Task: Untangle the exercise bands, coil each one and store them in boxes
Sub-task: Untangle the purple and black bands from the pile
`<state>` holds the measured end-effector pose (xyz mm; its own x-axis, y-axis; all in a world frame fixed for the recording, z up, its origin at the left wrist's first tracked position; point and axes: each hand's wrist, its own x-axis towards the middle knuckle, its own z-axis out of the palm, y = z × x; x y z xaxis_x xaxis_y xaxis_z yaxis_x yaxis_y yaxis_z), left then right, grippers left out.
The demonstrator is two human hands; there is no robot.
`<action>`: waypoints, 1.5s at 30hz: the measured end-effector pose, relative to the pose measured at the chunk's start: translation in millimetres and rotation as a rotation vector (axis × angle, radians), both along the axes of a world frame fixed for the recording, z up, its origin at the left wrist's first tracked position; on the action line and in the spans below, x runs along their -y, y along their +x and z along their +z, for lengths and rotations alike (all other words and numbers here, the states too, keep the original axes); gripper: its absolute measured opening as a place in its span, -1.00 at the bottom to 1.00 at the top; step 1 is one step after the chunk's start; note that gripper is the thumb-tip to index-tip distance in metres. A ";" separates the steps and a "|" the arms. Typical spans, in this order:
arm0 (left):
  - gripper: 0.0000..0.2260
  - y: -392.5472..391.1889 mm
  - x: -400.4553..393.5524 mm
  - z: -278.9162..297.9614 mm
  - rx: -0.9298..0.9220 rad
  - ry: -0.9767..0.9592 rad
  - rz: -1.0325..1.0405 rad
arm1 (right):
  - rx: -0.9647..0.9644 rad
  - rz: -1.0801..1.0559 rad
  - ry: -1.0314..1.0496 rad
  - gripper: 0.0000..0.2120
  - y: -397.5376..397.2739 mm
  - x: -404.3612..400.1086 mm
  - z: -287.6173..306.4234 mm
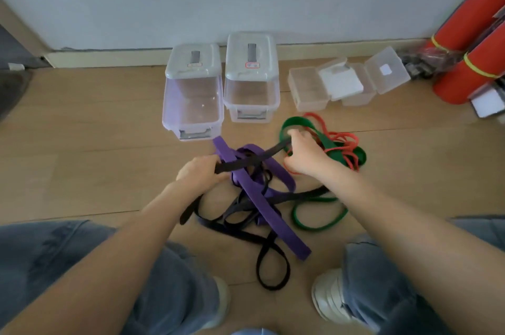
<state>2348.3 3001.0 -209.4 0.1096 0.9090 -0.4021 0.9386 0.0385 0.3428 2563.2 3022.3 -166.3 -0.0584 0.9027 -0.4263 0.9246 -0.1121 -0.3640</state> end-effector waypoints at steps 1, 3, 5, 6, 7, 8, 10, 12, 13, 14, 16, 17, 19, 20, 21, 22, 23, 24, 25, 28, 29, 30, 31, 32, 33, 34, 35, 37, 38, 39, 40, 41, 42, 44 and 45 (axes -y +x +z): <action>-0.75 2.5 7.0 -18.7 -0.026 -0.085 -0.010 | -0.015 0.038 -0.034 -0.54 -5.2 5.4 -19.7; -0.70 8.3 22.3 -54.8 -0.027 -0.217 0.048 | -0.054 0.162 -0.134 -0.68 -15.2 19.9 -56.9; -0.64 11.7 35.7 -89.4 -0.018 -0.297 0.088 | -0.059 0.305 -0.245 -0.70 -23.9 35.3 -89.2; -0.56 13.0 41.8 -104.7 -0.033 -0.337 0.080 | -0.060 0.349 -0.289 -0.67 -26.3 42.0 -103.5; -0.46 14.0 47.9 -118.1 -0.045 -0.380 0.065 | -0.066 0.367 -0.331 -0.63 -27.7 47.9 -116.2; -0.38 15.1 53.7 -129.3 -0.048 -0.411 0.060 | -0.070 0.371 -0.362 -0.59 -28.2 52.3 -127.0; -0.34 18.2 60.8 -144.8 -0.035 -0.397 0.101 | -0.071 0.367 -0.387 -0.51 -27.6 57.3 -142.8; -0.45 22.3 59.1 -149.3 -0.007 -0.365 0.141 | -0.088 0.341 -0.398 -0.43 -26.1 58.4 -152.9; -0.50 23.9 54.5 -148.1 0.009 -0.386 0.138 | -0.106 0.320 -0.407 -0.36 -25.5 58.7 -155.6; -0.53 25.5 47.3 -142.0 0.057 -0.436 0.123 | -0.128 0.296 -0.416 -0.27 -24.3 59.0 -157.3; -0.68 27.2 25.3 -118.6 0.252 -0.518 0.090 | -0.213 0.228 -0.418 -0.07 -20.3 58.2 -154.6; -0.81 26.9 12.1 -100.6 0.360 -0.515 0.088 | -0.273 0.181 -0.410 0.01 -18.6 56.7 -148.9; -0.98 25.7 -13.4 -52.8 0.471 -0.486 0.075 | -0.423 0.071 -0.381 0.09 -17.1 50.1 -129.3; -0.97 25.2 -23.7 -26.0 0.481 -0.466 0.056 | -0.508 0.017 -0.352 0.09 -17.7 45.6 -116.3; -0.92 24.6 -31.6 -0.1 0.478 -0.435 0.037 | -0.572 -0.032 -0.310 0.06 -19.5 41.3 -101.1; -0.88 24.5 -37.0 24.1 0.477 -0.391 0.021 | -0.629 -0.079 -0.261 0.00 -21.0 37.0 -84.9; -0.85 24.5 -40.3 46.8 0.484 -0.345 0.011 | -0.693 -0.128 -0.223 -0.11 -22.0 32.8 -66.2; -0.83 24.6 -41.1 68.6 0.498 -0.300 0.001 | -0.754 -0.163 -0.204 -0.26 -22.8 29.1 -46.6; -0.82 24.7 -39.9 89.0 0.507 -0.263 -0.025 | -0.783 -0.158 -0.194 -0.43 -22.8 26.0 -25.8; -0.72 21.8 -28.1 142.3 0.450 -0.191 -0.132 | -0.627 -0.045 -0.055 -0.86 -14.2 16.8 37.9; -0.67 18.5 -23.6 156.4 0.441 -0.161 -0.142 | -0.580 -0.030 0.017 -0.89 -8.1 14.4 57.7; -0.65 15.2 -20.1 168.8 0.454 -0.126 -0.137 | -0.591 -0.029 0.068 -0.90 -1.5 12.6 76.5; -0.67 11.8 -17.9 178.5 0.480 -0.087 -0.125 | -0.648 -0.034 0.099 -0.90 4.6 12.2 94.8; -0.70 9.4 -15.7 187.4 0.504 -0.043 -0.111 | -0.730 -0.041 0.135 -0.87 9.9 11.8 112.5; -0.73 7.8 -13.5 195.4 0.520 0.004 -0.099 | -0.840 -0.058 0.178 -0.85 13.5 11.6 129.8; -0.75 7.4 -11.4 202.4 0.541 0.038 -0.095 | -0.960 -0.090 0.219 -0.84 16.1 11.5 143.7; -0.76 7.8 -9.6 208.5 0.575 0.056 -0.093 | -1.065 -0.118 0.246 -0.83 16.9 11.6 155.1; -0.80 9.6 -5.3 219.8 0.706 0.041 -0.071 | -1.039 -0.069 0.235 -0.87 15.8 17.2 165.9; -0.84 10.6 -4.1 224.4 0.801 0.020 -0.057 | -0.894 0.011 0.185 -0.90 13.9 22.6 165.1; -0.89 12.0 -2.8 228.7 0.885 0.001 -0.054 | -0.762 0.096 0.113 -0.78 11.9 28.3 160.8; -0.90 14.0 -1.9 232.7 0.940 -0.009 -0.066 | -0.700 0.147 0.043 -0.58 9.9 32.8 155.0; -0.90 15.9 -1.2 236.6 0.978 -0.006 -0.084 | -0.731 0.158 0.004 -0.40 7.0 36.1 152.4; -0.89 18.0 -1.1 239.2 1.011 0.008 -0.103 | -0.810 0.157 -0.001 -0.28 4.0 36.5 151.1; -0.90 21.6 -1.2 241.3 1.076 0.033 -0.141 | -0.890 0.205 0.044 -0.26 -3.2 33.8 149.2; -0.90 22.3 -1.5 240.3 1.099 0.031 -0.139 | -0.880 0.227 0.075 -0.33 -6.2 32.6 147.2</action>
